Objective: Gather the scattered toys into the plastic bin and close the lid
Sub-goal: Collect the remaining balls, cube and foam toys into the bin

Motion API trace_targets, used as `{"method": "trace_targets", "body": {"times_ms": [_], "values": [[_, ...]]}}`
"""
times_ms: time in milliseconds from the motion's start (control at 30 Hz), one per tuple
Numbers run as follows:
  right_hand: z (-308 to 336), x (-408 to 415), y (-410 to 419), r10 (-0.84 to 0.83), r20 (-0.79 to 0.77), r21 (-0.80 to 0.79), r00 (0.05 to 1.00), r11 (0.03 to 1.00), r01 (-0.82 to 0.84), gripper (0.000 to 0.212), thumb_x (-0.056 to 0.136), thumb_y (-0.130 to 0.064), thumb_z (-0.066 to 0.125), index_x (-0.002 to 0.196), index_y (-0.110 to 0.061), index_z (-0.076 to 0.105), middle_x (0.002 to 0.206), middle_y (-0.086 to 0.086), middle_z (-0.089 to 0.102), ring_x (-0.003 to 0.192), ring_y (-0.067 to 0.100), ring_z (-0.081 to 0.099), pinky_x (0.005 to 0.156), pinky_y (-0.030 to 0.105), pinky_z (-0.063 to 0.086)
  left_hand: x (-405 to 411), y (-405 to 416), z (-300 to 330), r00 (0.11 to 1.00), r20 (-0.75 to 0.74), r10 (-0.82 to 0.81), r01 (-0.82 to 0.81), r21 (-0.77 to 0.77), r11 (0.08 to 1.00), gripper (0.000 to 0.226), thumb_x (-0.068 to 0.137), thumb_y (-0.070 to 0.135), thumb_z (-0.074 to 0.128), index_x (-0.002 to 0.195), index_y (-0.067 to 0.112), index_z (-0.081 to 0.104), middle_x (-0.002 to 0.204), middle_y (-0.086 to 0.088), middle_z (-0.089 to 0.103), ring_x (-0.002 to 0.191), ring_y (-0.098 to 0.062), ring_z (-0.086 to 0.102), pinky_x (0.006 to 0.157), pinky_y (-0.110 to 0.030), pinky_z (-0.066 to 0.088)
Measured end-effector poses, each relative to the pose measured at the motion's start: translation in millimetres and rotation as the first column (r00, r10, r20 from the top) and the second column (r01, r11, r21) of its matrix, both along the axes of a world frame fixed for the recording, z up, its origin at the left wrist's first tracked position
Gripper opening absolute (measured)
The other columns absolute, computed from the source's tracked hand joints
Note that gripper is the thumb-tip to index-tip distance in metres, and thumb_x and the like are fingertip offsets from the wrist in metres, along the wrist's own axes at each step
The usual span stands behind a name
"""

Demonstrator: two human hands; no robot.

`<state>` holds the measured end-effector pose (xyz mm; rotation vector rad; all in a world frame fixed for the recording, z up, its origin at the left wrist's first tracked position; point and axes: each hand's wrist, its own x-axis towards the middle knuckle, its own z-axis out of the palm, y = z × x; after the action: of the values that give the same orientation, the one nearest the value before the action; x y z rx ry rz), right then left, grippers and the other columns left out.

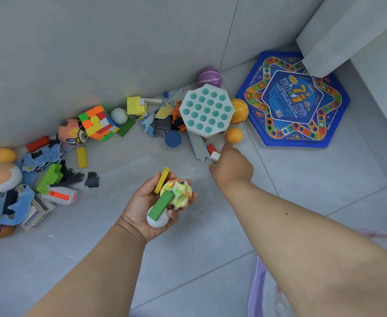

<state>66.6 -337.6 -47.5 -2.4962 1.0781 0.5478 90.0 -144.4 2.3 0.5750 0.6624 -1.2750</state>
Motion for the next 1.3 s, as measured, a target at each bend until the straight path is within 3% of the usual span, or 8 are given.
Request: {"method": "trace_targets", "body": {"times_ms": [67, 333, 433, 567, 733, 933, 1100, 1300], "values": [[2, 2, -1, 0.001, 0.009, 0.013, 1.000, 1.000, -0.001, 0.046, 0.086, -0.031, 0.056, 0.126, -0.014, 0.040, 0.106, 0.007, 0.059, 0.094, 0.029, 0.061, 0.063, 0.030, 0.040, -1, -1, 3, 1.000, 0.009, -0.007, 0.007, 0.024, 1.000, 0.036, 0.091, 0.046, 0.046, 0.078, 0.022, 0.070, 0.111, -0.008, 0.063, 0.103, -0.034, 0.062, 0.039, -0.020, 0.047], [9, -3, -13, 0.013, 0.015, 0.085, 1.000, 0.996, -0.014, 0.031, 0.083, -0.036, 0.059, 0.101, -0.011, 0.053, 0.102, 0.008, 0.060, 0.093, 0.029, 0.059, 0.063, 0.029, 0.038, 0, -2, 8, 1.000, 0.002, -0.002, 0.002, 0.014, 1.000, 0.037, 0.091, 0.046, 0.045, 0.079, 0.021, 0.070, 0.110, -0.009, 0.064, 0.102, -0.034, 0.062, 0.039, -0.020, 0.048], [15, -21, -17, -0.124, 0.180, 0.066, 0.976, 0.991, 0.114, 0.024, 0.079, -0.029, 0.062, 0.095, -0.013, 0.055, 0.087, 0.005, 0.061, 0.084, 0.030, 0.059, 0.060, 0.028, 0.035, 1, -3, 8, 1.000, 0.008, -0.006, 0.006, 0.010, 1.000, 0.038, 0.092, 0.046, 0.044, 0.078, 0.021, 0.070, 0.110, -0.008, 0.064, 0.101, -0.034, 0.063, 0.039, -0.021, 0.047], [23, -28, -38, -0.237, 0.470, -0.031, 0.850, 0.958, 0.284, 0.026, 0.075, -0.023, 0.066, 0.096, -0.011, 0.058, 0.107, 0.008, 0.057, 0.082, 0.032, 0.057, 0.061, 0.029, 0.035, 0, -6, 10, 1.000, 0.017, -0.008, 0.008, 0.013, 1.000, 0.039, 0.091, 0.046, 0.044, 0.077, 0.021, 0.070, 0.110, -0.008, 0.064, 0.101, -0.034, 0.063, 0.038, -0.020, 0.047], [19, -13, -68, -0.158, 0.340, 0.019, 0.927, 0.987, 0.162, 0.028, 0.080, -0.026, 0.066, 0.101, -0.010, 0.056, 0.116, 0.009, 0.049, 0.084, 0.027, 0.055, 0.064, 0.029, 0.037, -3, -7, 5, 1.000, -0.004, -0.013, 0.013, -0.015, 1.000, 0.034, 0.089, 0.045, 0.049, 0.078, 0.021, 0.070, 0.111, -0.008, 0.064, 0.103, -0.034, 0.062, 0.039, -0.021, 0.048], [8, -19, -69, -0.164, 0.257, 0.217, 0.952, 0.970, 0.108, 0.024, 0.080, -0.025, 0.067, 0.098, -0.013, 0.057, 0.110, 0.008, 0.049, 0.079, 0.020, 0.052, 0.070, 0.029, 0.043, -1, -6, -4, 1.000, 0.001, -0.022, 0.022, -0.088, 0.996, 0.022, 0.069, 0.035, 0.080, 0.083, 0.020, 0.070, 0.114, -0.009, 0.064, 0.106, -0.036, 0.061, 0.042, -0.022, 0.050], [8, -13, -67, -0.179, 0.207, 0.313, 0.962, 0.944, 0.108, 0.022, 0.081, -0.025, 0.067, 0.097, -0.015, 0.057, 0.105, 0.004, 0.044, 0.078, 0.030, 0.065, 0.068, 0.045, 0.058, -1, -8, -4, 1.000, -0.008, -0.021, 0.021, -0.041, 0.999, 0.023, 0.084, 0.042, 0.060, 0.080, 0.021, 0.070, 0.113, -0.008, 0.063, 0.105, -0.035, 0.061, 0.040, -0.021, 0.048], [20, -18, -55, -0.358, 0.206, 0.446, 0.911, 0.863, 0.238, 0.014, 0.083, -0.018, 0.064, 0.092, -0.015, 0.054, 0.099, 0.012, 0.057, 0.064, 0.026, 0.069, 0.049, 0.032, 0.056, 0, -7, 7, 1.000, 0.013, -0.007, 0.007, -0.020, 1.000, 0.024, 0.085, 0.043, 0.058, 0.079, 0.022, 0.069, 0.112, -0.007, 0.065, 0.104, -0.035, 0.062, 0.040, -0.019, 0.047]]}}
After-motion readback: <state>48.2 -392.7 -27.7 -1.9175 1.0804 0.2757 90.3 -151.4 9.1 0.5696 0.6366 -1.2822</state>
